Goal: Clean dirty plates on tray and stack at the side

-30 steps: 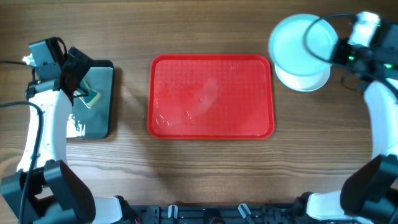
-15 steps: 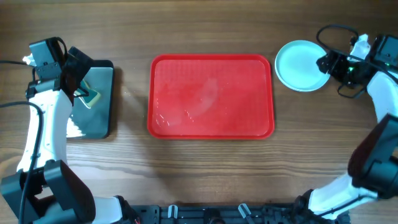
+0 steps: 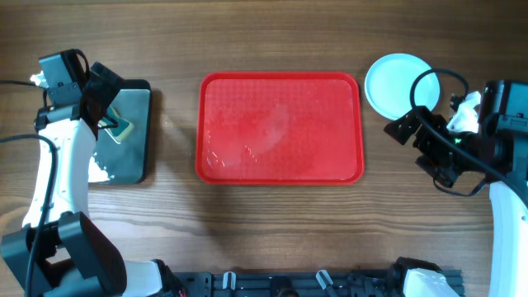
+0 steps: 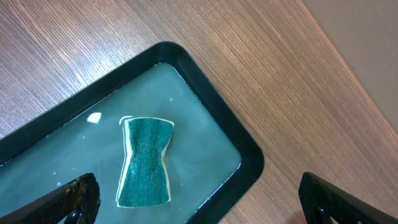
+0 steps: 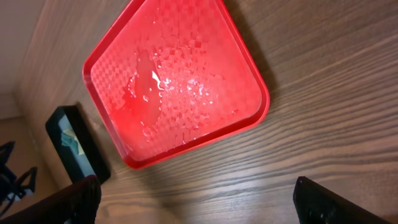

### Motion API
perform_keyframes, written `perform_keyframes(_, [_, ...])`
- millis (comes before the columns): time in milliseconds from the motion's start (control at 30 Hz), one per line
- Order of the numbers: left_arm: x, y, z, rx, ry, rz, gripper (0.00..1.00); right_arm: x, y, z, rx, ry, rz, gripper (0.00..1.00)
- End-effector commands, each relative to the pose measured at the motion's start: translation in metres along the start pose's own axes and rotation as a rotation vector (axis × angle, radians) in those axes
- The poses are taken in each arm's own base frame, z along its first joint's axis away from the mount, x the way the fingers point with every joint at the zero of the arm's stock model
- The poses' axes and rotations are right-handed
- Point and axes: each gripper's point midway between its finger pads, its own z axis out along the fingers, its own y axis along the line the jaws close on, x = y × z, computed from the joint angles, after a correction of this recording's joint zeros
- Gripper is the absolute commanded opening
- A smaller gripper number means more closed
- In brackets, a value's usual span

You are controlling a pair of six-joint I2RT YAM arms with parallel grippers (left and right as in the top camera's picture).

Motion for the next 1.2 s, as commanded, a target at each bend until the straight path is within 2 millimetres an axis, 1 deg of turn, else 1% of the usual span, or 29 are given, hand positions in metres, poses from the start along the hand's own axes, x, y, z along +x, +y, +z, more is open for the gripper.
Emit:
perform_keyframes(0, [-0.001, 0.0, 0.0, -0.001, -0.004, -0.004, 1.0, -0.011, 0.007, -0.004, 0.012, -0.092, -0.117, 1.0])
perform_keyframes(67, [-0.001, 0.0, 0.0, -0.001, -0.004, -0.004, 1.0, -0.026, 0.04, -0.016, -0.094, -0.27, -0.341, 1.0])
perform_keyframes(100, [-0.001, 0.0, 0.0, -0.001, -0.004, -0.004, 1.0, -0.026, 0.056, -0.024, -0.151, -0.361, -0.46, 1.0])
perform_keyframes(133, [-0.001, 0.0, 0.0, -0.001, -0.004, -0.004, 1.0, -0.023, 0.065, -0.03, -0.189, -0.43, -0.543, 1.0])
perform_keyframes(167, [-0.001, 0.0, 0.0, -0.001, -0.004, -0.004, 1.0, -0.016, 0.069, -0.037, -0.247, -0.542, -0.627, 1.0])
perform_keyframes(233, [-0.001, 0.0, 0.0, -0.001, -0.004, -0.004, 1.0, -0.003, 0.061, -0.04, -0.316, -0.688, -0.681, 1.0])
perform_keyframes(267, [-0.001, 0.0, 0.0, -0.001, -0.004, -0.004, 1.0, 0.004, 0.055, -0.037, -0.34, -0.736, -0.699, 1.0])
perform_keyframes(333, [-0.001, 0.0, 0.0, -0.001, -0.004, -0.004, 1.0, 0.014, 0.037, -0.016, -0.378, -0.809, -0.717, 1.0])
perform_keyframes(400, [-0.001, 0.0, 0.0, -0.001, -0.004, -0.004, 1.0, 0.022, 0.023, 0.0, -0.412, -0.878, -0.741, 1.0])
perform_keyframes(567, [-0.001, 0.0, 0.0, -0.001, -0.004, -0.004, 1.0, 0.034, 0.004, 0.018, -0.499, -1.062, -0.804, 1.0])
perform_keyframes(600, [-0.001, 0.0, 0.0, -0.001, -0.004, -0.004, 1.0, 0.031, 0.0, 0.024, -0.484, -1.068, -0.79, 1.0])
perform_keyframes(667, [-0.001, 0.0, 0.0, -0.001, -0.004, -0.004, 1.0, 0.021, -0.014, 0.036, -0.437, -1.077, -0.703, 1.0])
perform_keyframes(700, [-0.001, 0.0, 0.0, -0.001, -0.004, -0.004, 1.0, 0.015, -0.022, 0.039, -0.394, -1.089, -0.65, 1.0])
perform_keyframes(767, [-0.001, 0.0, 0.0, -0.001, -0.004, -0.004, 1.0, 0.006, -0.031, 0.038, -0.317, -1.132, -0.605, 1.0])
perform_keyframes(800, [-0.001, 0.0, 0.0, -0.001, -0.004, -0.004, 1.0, 0.005, -0.037, 0.042, -0.287, -1.12, -0.595, 1.0])
perform_keyframes(833, [-0.001, 0.0, 0.0, -0.001, -0.004, -0.004, 1.0, 0.005, -0.037, 0.043, -0.275, -1.123, -0.615, 1.0])
perform_keyframes(1167, [-0.001, 0.0, 0.0, -0.001, -0.004, -0.004, 1.0, 0.005, -0.038, 0.045, -0.27, -1.112, -0.611, 1.0])
